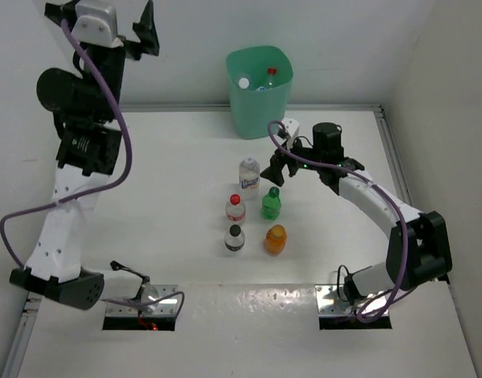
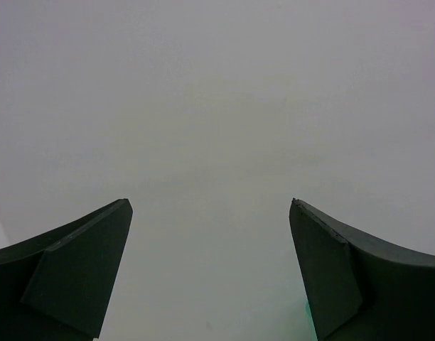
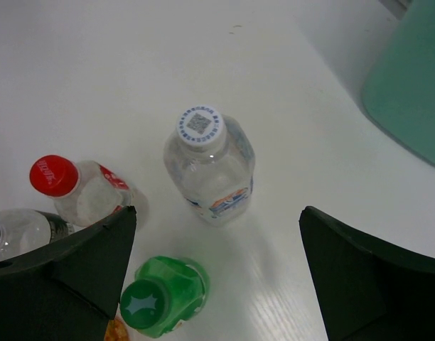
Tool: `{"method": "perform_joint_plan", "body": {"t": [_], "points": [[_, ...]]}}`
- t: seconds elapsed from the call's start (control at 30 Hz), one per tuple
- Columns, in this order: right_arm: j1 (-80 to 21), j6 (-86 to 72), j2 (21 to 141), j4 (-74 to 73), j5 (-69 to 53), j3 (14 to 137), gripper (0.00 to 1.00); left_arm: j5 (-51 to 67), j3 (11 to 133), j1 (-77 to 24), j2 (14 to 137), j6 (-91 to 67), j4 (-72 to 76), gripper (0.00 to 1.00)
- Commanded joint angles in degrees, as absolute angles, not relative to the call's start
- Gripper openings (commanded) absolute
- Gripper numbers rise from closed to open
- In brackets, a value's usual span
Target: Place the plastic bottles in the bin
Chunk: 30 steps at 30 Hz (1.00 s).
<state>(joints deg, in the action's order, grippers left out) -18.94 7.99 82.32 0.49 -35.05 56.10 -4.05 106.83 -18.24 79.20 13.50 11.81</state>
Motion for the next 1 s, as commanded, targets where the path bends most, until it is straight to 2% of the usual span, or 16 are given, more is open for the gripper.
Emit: {"method": "perform_joint_plan", "body": {"t": [0.0,0.2,0.4,0.57,0.87,0.9,0.97], "points": [[-20.3,8.8,83.5,5.0,-41.7,59.9,0.95,-3.3,97.8,-16.5,77.5,8.1,5.7,1.00],[-21.9,8.2,87.4,6.5,-42.7,62.2,0.95,-2.2,89.8,-13.4,74.2,4.1,3.7,1.00],[-23.1,6.2,91.2,10.4,-42.6,62.9,0.88,-1.1,87.0,-10.6,73.6,0.4,3.7,1.00],[-24.3,5.1,93.8,14.1,-42.1,62.8,0.68,-0.5,86.5,-9.3,74.1,-1.1,4.2,1.00],[-24.7,4.6,97.4,19.7,-39.4,63.9,0.52,0.6,85.3,-8.2,74.6,-2.3,3.2,1.00],[-24.8,4.7,97.2,19.6,-39.3,63.8,0.46,1.1,85.3,-8.2,74.6,-2.3,3.2,1.00],[-24.8,5.4,97.3,19.6,-39.2,64.0,0.39,1.1,84.8,-7.6,74.6,-2.3,3.2,1.00]]}}
